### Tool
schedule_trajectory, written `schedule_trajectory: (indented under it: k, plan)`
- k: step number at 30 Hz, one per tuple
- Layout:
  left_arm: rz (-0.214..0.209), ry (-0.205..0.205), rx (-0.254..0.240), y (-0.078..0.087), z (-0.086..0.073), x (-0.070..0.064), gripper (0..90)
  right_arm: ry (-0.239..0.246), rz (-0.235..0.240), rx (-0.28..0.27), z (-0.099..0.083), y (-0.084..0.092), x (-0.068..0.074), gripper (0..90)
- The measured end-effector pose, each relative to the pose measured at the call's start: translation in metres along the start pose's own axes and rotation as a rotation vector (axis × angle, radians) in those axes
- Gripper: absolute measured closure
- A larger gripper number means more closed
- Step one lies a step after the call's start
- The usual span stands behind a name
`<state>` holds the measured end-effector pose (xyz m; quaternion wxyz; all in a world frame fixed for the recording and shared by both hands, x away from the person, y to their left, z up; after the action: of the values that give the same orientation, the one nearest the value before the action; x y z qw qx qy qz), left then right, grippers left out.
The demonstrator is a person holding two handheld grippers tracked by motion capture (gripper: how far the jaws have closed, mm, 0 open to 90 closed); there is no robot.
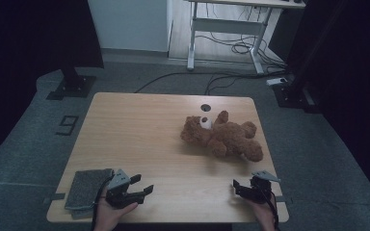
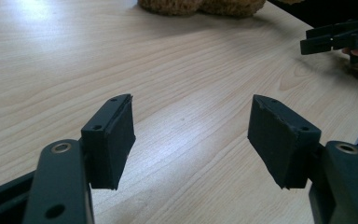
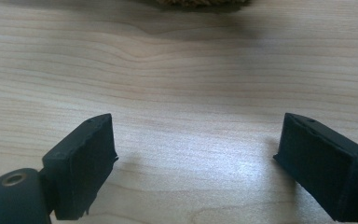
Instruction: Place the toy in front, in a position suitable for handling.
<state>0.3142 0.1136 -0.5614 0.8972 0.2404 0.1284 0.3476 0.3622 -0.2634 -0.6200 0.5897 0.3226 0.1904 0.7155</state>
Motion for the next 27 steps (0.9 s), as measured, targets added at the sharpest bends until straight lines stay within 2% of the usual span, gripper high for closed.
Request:
schedule_trajectory:
  k: [3, 6, 13, 14, 18, 19, 20, 21, 22, 23, 25, 27]
  plan:
    - [0.001, -0.002, -0.001, 0.000, 0.001, 0.000, 31.6, -0.001, 0.011, -0.009, 0.000, 0.004, 0.003, 12.3]
    - [0.012, -0.014, 0.001, 0.000, 0.002, 0.000, 31.2, 0.026, -0.004, -0.061, 0.007, 0.017, 0.006, 12.7]
    - [0.007, -0.018, 0.019, -0.010, 0.008, -0.001, 30.9, 0.020, 0.021, -0.113, 0.023, 0.031, 0.007, 12.7]
    - [0.006, -0.022, 0.020, -0.012, 0.011, -0.001, 30.8, 0.016, 0.038, -0.125, 0.027, 0.033, 0.008, 12.8]
    - [0.014, -0.034, 0.014, -0.027, 0.026, -0.001, 30.7, 0.018, 0.045, -0.141, 0.033, 0.036, 0.008, 12.7]
    - [0.010, -0.041, 0.018, -0.032, 0.030, -0.001, 30.8, 0.016, 0.048, -0.143, 0.035, 0.037, 0.008, 12.6]
    - [-0.001, -0.054, 0.033, -0.044, 0.039, 0.000, 30.7, 0.013, 0.050, -0.158, 0.042, 0.038, 0.007, 12.6]
    - [-0.001, -0.054, 0.033, -0.044, 0.039, 0.000, 30.4, 0.013, 0.050, -0.158, 0.042, 0.038, 0.007, 12.6]
    - [0.001, -0.053, 0.038, -0.054, 0.049, 0.004, 30.3, 0.007, 0.055, -0.174, 0.048, 0.041, 0.005, 12.6]
    - [0.001, -0.053, 0.038, -0.054, 0.049, 0.004, 30.3, 0.007, 0.055, -0.174, 0.048, 0.041, 0.005, 12.6]
    - [-0.009, -0.048, 0.037, -0.063, 0.059, 0.005, 30.3, 0.004, 0.053, -0.186, 0.053, 0.044, 0.001, 12.6]
    - [0.001, -0.067, 0.049, -0.074, 0.066, 0.007, 30.2, 0.003, 0.051, -0.192, 0.057, 0.047, -0.002, 12.6]
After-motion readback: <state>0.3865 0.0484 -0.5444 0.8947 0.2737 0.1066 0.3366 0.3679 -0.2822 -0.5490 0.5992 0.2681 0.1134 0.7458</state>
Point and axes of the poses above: each handheld gripper's, and its own axes: y roughly backward along the jaws, z roughly out of its top, x roughly to its left, the point moved 10 cm from there along -y, roughly forward along the jaws, and after that the axes turned 10 degrees about -y, right-handed, at the moved point
